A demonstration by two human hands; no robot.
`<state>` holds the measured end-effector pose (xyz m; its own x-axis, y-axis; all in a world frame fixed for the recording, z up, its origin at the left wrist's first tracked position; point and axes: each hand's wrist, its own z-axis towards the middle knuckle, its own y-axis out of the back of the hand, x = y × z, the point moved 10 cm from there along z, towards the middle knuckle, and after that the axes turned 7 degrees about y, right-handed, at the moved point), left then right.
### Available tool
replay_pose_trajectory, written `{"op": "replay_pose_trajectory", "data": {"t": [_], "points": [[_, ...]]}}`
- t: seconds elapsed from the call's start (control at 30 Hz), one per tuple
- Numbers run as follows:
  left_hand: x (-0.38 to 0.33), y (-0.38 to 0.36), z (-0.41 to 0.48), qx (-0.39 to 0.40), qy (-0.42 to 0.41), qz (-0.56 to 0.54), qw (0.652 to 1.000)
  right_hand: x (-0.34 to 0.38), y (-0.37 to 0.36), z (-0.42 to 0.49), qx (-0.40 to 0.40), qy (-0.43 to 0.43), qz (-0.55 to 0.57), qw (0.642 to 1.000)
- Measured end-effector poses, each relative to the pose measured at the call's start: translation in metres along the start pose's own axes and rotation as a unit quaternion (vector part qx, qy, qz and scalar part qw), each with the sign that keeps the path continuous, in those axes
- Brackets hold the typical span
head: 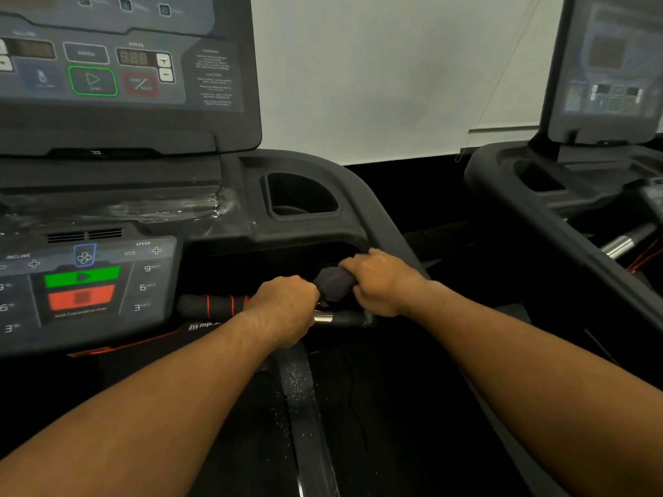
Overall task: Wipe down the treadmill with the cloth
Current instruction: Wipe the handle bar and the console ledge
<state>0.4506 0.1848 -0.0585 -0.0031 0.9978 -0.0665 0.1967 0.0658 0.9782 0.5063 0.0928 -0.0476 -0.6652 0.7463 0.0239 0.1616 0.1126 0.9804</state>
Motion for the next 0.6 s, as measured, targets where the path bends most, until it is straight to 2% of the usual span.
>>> {"op": "replay_pose_trajectory", "data": {"t": [0.1,0.17,0.2,0.27,0.3,0.37,0.43,0.53,0.6], "points": [[0.002,-0.002,0.002,-0.011,0.004,0.004,1.000,0.016,-0.042,-0.002,0.146,-0.027,0.143,0.979],[0.005,-0.004,0.003,-0.013,0.011,0.004,1.000,0.021,-0.056,-0.009,0.168,-0.024,0.123,0.978],[0.005,-0.005,0.002,-0.014,0.013,0.004,1.000,0.022,-0.056,-0.012,0.131,-0.022,0.096,0.987],[0.005,-0.005,0.002,-0.020,0.013,0.002,1.000,0.025,-0.053,-0.024,-0.028,-0.028,0.034,0.999],[0.005,-0.005,0.002,-0.021,0.012,-0.001,1.000,0.030,-0.058,-0.035,-0.101,-0.045,0.018,0.994],[0.004,-0.006,0.002,-0.020,0.010,-0.005,1.000,0.037,-0.078,-0.054,-0.183,-0.093,0.045,0.978],[0.004,-0.008,0.002,-0.021,0.007,-0.002,1.000,0.039,-0.094,-0.060,-0.211,-0.116,0.063,0.969],[0.002,-0.009,0.002,-0.024,-0.005,0.005,1.000,0.036,-0.085,-0.055,-0.238,-0.107,0.018,0.965],[0.002,-0.010,0.002,-0.022,-0.011,0.008,1.000,0.033,-0.068,-0.044,-0.208,-0.095,0.008,0.973]]}}
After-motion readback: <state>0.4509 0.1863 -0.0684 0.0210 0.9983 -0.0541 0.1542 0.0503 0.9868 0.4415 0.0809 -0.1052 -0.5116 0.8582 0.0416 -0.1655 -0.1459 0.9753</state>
